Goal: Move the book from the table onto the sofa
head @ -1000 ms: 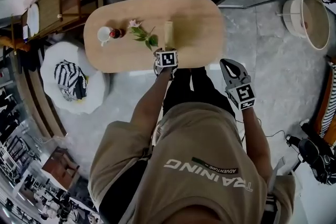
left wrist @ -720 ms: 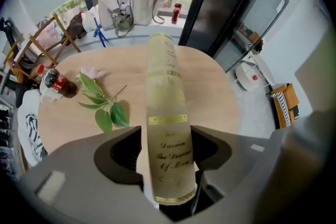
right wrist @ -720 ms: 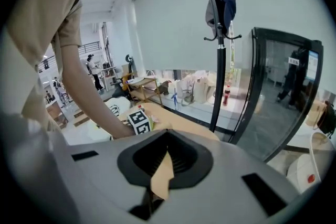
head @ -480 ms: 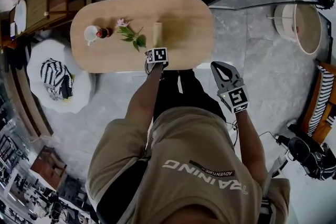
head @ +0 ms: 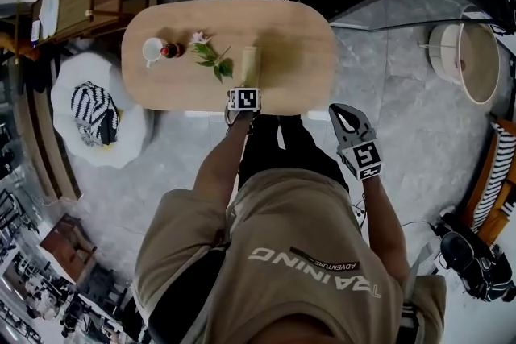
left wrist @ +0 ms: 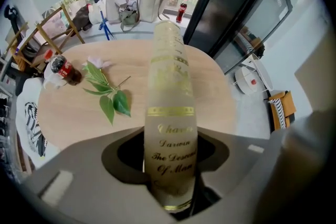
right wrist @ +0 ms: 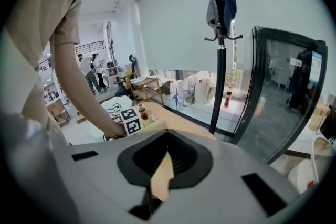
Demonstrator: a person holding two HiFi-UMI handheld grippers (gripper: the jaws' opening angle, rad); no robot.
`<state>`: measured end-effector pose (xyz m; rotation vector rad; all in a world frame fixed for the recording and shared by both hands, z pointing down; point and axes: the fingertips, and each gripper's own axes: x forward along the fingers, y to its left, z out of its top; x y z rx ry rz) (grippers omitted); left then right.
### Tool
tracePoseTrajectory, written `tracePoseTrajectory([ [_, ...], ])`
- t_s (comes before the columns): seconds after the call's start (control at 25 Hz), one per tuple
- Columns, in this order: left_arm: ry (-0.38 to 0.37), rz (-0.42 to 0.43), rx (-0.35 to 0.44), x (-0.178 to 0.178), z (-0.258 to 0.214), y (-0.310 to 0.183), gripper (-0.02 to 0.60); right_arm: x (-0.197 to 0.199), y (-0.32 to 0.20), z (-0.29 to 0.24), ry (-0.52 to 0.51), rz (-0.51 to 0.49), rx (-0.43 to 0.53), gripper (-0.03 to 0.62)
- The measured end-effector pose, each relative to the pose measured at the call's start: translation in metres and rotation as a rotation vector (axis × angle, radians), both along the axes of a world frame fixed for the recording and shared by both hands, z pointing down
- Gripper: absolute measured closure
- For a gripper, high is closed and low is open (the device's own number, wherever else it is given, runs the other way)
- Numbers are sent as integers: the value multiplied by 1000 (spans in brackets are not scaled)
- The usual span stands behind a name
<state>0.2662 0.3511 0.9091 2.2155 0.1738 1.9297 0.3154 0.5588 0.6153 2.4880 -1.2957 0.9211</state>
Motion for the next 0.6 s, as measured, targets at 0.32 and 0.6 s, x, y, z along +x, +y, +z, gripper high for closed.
tracePoseTrajectory([
  [0.32, 86, -120, 58, -22, -68, -40, 371, 18, -29, -14, 64, -118, 90, 589],
  [0.6, 209, -439, 25, -58, -144, -80, 371, 25, -60, -34, 81, -243, 187, 589],
])
